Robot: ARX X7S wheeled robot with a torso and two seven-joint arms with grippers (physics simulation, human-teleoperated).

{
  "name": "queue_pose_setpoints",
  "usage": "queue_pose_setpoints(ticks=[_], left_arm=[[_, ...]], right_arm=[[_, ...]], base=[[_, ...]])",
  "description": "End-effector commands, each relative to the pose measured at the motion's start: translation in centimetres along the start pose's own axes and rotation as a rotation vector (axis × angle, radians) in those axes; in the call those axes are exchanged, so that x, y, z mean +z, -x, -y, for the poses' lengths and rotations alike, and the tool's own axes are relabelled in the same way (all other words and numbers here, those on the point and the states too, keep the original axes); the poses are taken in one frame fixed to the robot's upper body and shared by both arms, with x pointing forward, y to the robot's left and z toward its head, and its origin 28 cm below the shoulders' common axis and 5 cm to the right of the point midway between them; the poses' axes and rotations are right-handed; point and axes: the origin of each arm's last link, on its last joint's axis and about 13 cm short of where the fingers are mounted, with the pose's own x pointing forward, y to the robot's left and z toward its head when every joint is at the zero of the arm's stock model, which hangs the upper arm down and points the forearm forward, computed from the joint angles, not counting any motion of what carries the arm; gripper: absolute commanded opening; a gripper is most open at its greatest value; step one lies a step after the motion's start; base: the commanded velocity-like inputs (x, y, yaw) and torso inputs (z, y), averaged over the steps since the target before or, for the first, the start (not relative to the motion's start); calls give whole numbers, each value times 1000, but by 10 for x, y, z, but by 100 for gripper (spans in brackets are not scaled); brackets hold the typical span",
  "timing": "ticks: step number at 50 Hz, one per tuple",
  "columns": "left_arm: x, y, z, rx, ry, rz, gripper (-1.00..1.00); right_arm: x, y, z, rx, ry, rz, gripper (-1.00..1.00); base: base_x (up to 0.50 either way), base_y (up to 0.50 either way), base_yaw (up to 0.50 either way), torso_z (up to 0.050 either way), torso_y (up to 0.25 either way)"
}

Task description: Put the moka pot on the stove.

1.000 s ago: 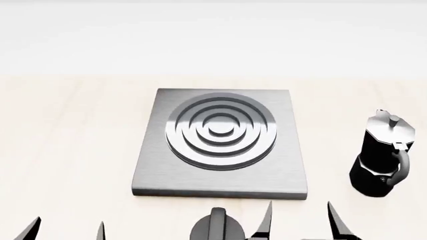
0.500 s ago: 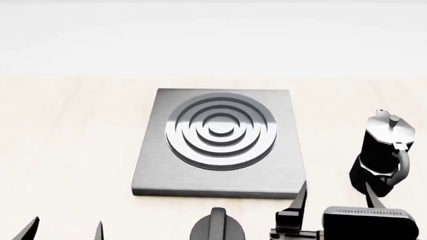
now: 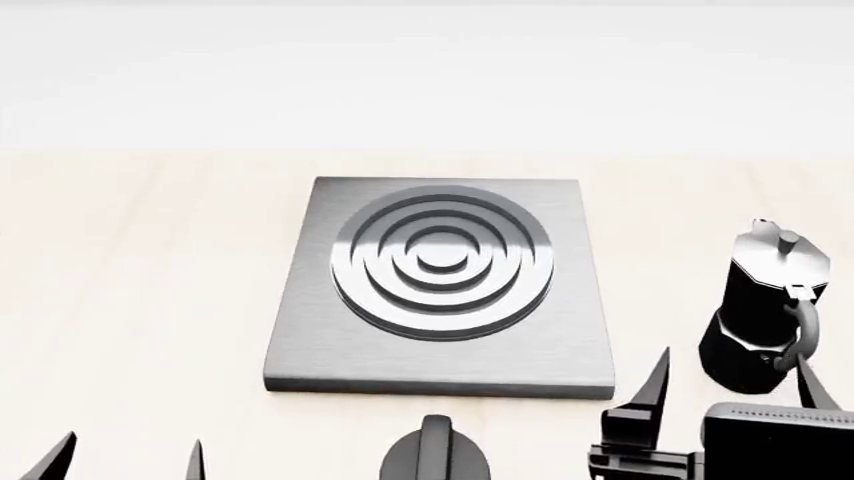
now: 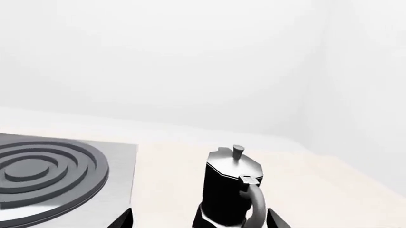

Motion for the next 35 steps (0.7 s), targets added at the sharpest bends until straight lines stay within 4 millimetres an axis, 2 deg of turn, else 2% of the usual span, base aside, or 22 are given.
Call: queue_pose_setpoints(ticks=[1,23,25,35], left_arm=[[4,-1,-2,-1,21,28,100],[6,-1,-3,3,21,31,100],[6,-1,-3,3,20,31,100],[6,-2,-4,4,19,31,100]], right_arm=[[1,-1,13,-23,-3,5,100],[16,-29,38,-22,-86,-54,100],[10,-31,39,-16,-92,-59,100],[8,-34,47,12,-163,-87,100]], base=[[0,0,0,0,0],[0,0,0,0,0],[0,0,0,0,0],[0,0,0,0,0]])
